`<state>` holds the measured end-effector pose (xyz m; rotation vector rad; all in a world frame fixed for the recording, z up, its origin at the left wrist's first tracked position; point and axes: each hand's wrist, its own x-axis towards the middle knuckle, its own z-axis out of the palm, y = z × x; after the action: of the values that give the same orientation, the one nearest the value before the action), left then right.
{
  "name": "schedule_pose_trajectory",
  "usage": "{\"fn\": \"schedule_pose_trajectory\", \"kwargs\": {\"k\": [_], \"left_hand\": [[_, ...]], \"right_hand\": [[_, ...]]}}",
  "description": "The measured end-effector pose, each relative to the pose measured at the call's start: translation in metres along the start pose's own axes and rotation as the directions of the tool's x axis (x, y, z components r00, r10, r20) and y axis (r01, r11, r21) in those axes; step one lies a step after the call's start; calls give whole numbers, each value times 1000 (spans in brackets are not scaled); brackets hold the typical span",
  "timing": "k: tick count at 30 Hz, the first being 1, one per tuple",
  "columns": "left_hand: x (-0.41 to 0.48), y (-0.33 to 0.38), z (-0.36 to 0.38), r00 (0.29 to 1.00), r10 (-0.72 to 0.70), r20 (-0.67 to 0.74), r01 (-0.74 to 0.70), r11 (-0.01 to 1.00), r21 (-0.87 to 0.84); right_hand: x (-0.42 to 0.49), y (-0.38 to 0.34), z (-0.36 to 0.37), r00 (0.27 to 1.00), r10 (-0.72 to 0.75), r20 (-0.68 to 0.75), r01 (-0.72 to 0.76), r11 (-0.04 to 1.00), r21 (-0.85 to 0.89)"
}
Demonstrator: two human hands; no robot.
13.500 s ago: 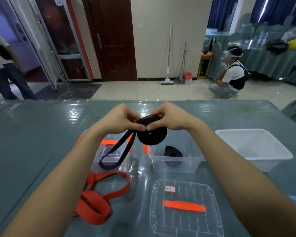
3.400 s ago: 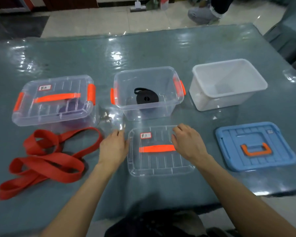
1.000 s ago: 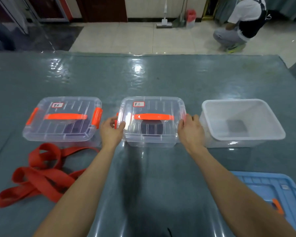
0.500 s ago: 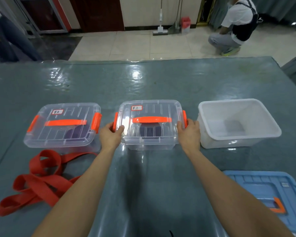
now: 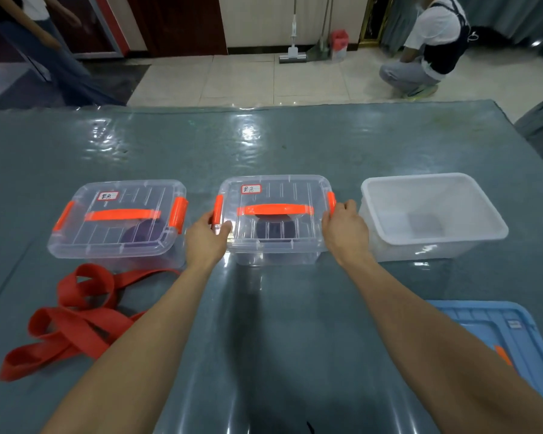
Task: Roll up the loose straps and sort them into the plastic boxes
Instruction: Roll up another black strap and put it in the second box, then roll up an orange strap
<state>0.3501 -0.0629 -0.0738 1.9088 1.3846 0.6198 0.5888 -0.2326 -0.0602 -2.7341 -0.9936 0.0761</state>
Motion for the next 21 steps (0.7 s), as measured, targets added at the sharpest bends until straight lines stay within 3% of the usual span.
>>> {"fn": "schedule_pose_trajectory", "kwargs": {"k": [3, 6, 9, 12, 15, 21], "left_hand": [[-4, -1, -22, 997, 49, 64, -52, 997, 58], [-22, -1, -47, 975, 206, 79, -219, 948, 232], [-58, -3, -69, 891, 437, 123, -443, 775, 450], [-97, -21, -88, 821, 538, 189, -539, 623, 567], [-131, -57, -113, 836, 484, 257, -518, 545, 659], [-168, -139, -179, 920, 311, 238, -377, 539, 754]], "right_hand": [[1, 2, -29, 988, -86, 127, 102, 987, -123], [-17, -2, -55, 978, -197, 67, 206, 959, -194], [-59, -15, -56, 917, -396, -46, 389, 914, -116], [-101, -36, -36, 797, -600, -70, 601, 799, -5], [-133, -67, -5, 709, -705, -28, 705, 709, 5], [-185, -129, 41, 575, -797, 182, 804, 592, 55]]}}
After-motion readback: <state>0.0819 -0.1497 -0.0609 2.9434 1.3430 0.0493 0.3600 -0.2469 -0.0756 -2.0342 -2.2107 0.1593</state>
